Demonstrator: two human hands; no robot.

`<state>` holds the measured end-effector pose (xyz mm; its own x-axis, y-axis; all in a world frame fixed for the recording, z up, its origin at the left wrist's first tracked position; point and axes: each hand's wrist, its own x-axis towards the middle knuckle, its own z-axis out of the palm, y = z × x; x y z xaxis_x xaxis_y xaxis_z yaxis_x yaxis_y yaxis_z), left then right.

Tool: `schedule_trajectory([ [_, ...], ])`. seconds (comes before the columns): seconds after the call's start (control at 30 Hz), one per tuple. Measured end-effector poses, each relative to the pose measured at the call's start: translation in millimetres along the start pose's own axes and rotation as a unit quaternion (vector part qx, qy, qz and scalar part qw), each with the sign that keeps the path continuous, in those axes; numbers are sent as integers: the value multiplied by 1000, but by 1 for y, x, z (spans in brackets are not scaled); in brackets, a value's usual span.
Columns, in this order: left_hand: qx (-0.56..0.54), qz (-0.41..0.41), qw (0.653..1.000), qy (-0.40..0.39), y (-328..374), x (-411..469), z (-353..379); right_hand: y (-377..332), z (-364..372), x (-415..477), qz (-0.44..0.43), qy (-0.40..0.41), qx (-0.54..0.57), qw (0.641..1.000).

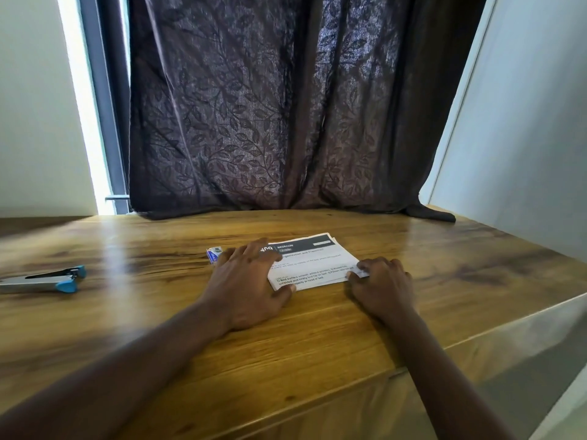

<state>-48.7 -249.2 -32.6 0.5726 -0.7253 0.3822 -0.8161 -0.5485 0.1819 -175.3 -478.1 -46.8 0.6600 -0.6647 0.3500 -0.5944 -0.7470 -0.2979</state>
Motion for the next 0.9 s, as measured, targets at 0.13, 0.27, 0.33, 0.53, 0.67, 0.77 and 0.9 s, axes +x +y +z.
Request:
schedule_trajectory([
  [0.13, 9, 34, 997, -63, 11, 15, -7, 1, 1, -1, -3, 4, 2, 1000],
  [0.27, 40, 65, 989, -127, 10, 35, -9, 2, 2, 1, -9, 2, 0, 1000],
  [0.33, 66, 88, 984, -140, 7, 42, -8, 2, 2, 1, -10, 4, 0, 1000],
  [0.53, 154, 101, 973, -141, -5, 67, -5, 1, 2, 0, -10, 2, 3, 1000],
  [0.67, 149, 65, 976, -144, -25, 91, 1, 0, 2, 1, -11, -3, -11, 1000],
  [0.77, 132, 49, 980, -143, -37, 104, 5, 1, 1, 1, -19, -16, -12, 1000],
  [0.9, 99, 49, 985, -134, -49, 97, 3, 1, -2, -1, -23, -20, -4, 1000],
])
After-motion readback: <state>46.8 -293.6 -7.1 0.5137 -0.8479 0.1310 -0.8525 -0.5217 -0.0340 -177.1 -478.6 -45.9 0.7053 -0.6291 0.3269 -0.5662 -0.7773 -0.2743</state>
